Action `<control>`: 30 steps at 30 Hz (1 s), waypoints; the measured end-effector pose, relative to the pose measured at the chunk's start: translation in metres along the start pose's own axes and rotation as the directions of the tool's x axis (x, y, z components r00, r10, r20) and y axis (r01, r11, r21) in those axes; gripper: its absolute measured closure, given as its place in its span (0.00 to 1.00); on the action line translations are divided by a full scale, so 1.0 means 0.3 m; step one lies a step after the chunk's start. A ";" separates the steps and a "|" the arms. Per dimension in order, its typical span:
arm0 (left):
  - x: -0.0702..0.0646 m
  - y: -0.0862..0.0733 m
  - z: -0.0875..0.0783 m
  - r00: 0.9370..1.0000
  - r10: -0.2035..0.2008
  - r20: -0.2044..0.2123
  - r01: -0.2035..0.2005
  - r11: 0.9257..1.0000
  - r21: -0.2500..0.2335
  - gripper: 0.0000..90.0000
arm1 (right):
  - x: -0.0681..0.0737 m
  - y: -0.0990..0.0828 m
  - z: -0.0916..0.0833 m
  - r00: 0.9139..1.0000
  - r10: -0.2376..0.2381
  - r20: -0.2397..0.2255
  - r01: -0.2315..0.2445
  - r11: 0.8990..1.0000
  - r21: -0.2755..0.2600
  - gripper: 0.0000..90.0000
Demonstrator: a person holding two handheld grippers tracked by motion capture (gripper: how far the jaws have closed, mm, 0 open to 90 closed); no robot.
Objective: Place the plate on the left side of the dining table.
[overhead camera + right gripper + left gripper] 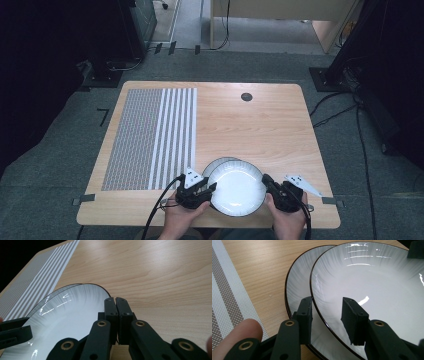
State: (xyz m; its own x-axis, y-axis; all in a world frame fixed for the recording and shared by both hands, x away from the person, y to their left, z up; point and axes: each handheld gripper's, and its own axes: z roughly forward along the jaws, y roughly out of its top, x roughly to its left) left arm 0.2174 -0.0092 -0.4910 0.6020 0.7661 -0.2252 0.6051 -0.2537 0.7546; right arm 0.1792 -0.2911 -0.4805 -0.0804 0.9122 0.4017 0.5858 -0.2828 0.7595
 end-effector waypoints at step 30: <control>0.003 -0.001 0.014 1.000 -0.001 0.002 0.001 1.000 -0.002 0.70 | -0.012 -0.046 0.000 0.962 0.269 -0.040 -0.260 0.953 0.153 0.91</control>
State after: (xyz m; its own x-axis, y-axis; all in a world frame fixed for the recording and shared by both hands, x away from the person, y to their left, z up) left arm 0.2199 -0.0110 -0.4942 0.6027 0.7649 -0.2275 0.6048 -0.2518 0.7556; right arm 0.1715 -0.2906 -0.4923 0.0482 0.7901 0.6111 0.7031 -0.4614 0.5411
